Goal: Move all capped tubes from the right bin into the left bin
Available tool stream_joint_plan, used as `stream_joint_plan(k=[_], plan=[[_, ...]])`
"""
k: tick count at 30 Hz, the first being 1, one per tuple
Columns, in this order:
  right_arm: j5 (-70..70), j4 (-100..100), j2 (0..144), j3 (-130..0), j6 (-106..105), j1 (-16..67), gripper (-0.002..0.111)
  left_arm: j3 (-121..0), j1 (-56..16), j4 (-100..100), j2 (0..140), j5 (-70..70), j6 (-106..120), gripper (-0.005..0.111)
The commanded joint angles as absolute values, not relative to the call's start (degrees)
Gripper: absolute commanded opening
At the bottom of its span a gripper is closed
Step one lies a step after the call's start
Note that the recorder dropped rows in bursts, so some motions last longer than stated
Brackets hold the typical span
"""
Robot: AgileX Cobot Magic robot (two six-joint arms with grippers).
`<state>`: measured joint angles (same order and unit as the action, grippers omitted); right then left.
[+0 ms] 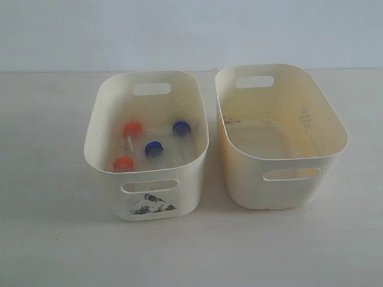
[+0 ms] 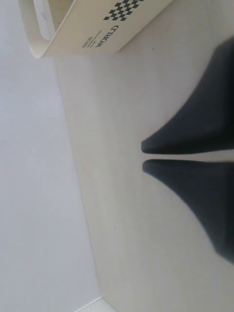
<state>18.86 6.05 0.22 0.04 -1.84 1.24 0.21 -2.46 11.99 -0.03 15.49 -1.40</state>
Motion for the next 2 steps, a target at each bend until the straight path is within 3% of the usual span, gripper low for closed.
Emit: stream_joint_plan(k=[1,2], plan=[[18.5,5.5,0.0,0.0,-1.8,1.2,0.001,0.0,-2.5,11.8,0.0,14.9,-2.2,0.004],[18.5,5.5,0.0,0.0,-1.8,1.2,0.001,0.0,-2.5,11.8,0.0,14.9,-2.2,0.004]])
